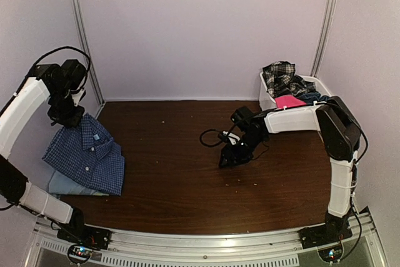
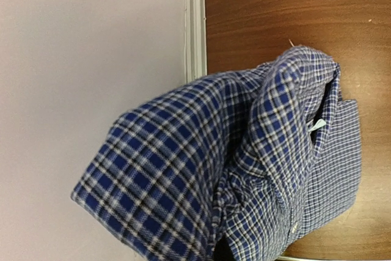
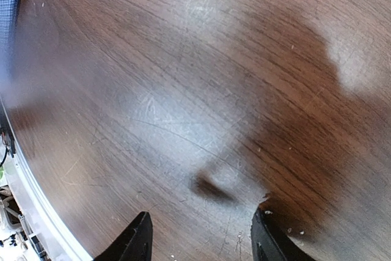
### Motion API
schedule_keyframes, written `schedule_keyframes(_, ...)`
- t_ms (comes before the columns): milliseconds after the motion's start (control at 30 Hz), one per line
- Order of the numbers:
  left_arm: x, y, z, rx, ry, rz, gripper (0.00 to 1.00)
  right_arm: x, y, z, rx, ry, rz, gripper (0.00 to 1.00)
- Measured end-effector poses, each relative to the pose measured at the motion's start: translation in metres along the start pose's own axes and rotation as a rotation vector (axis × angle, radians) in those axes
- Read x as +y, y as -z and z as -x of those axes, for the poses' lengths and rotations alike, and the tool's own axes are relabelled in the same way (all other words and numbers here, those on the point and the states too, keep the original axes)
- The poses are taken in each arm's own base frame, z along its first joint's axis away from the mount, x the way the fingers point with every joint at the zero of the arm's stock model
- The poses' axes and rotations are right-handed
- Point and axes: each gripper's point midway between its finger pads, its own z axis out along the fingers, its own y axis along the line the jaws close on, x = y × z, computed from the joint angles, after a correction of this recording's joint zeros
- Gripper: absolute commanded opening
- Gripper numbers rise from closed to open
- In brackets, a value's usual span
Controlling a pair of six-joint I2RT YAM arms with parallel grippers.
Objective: Fold and stack the mixed laundry pile
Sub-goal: Place the square-folded shirt at the corner of the board.
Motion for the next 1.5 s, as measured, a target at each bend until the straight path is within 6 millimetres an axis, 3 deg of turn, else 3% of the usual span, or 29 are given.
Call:
schedule_keyframes(233,0.018,-0.047,-0.009,0.127,-0.092,0.147,0.00,-0.003,0.002,0.001,-0.001,0.007,0.008,0.57)
schedule_keyframes(467,0.015,-0.089,-0.041,0.249,-0.224,0.241,0.00,-0.006,0.003,0.000,0.016,-0.001,0.024,0.57)
schedule_keyframes(567,0.021,-0.097,-0.048,0.272,-0.231,0.281,0.00,-0.006,0.003,0.001,0.031,-0.001,0.027,0.57)
schedule_keyframes(900,0.045,-0.103,-0.038,0.279,-0.228,0.420,0.00,-0.008,0.003,0.007,0.071,-0.004,0.027,0.58)
schedule_keyframes(933,0.046,-0.103,-0.037,0.277,-0.229,0.427,0.02,-0.008,0.003,0.007,0.072,-0.004,0.026,0.58)
schedule_keyframes(967,0.047,-0.104,-0.036,0.276,-0.230,0.436,0.18,-0.009,0.003,0.007,0.074,-0.005,0.026,0.58)
schedule_keyframes(1033,0.051,-0.103,-0.036,0.277,-0.228,0.454,0.62,-0.009,0.004,0.008,0.075,-0.007,0.026,0.60)
schedule_keyframes(1100,0.057,-0.101,-0.036,0.282,-0.229,0.491,0.79,-0.009,0.004,0.009,0.077,-0.009,0.025,0.63)
schedule_keyframes(1267,0.070,-0.094,-0.024,0.277,-0.190,0.547,0.95,-0.014,0.009,0.012,0.078,-0.011,0.016,0.67)
schedule_keyframes(1500,0.077,-0.082,0.019,0.204,-0.094,0.559,0.98,-0.029,0.026,0.028,0.040,-0.048,-0.001,0.73)
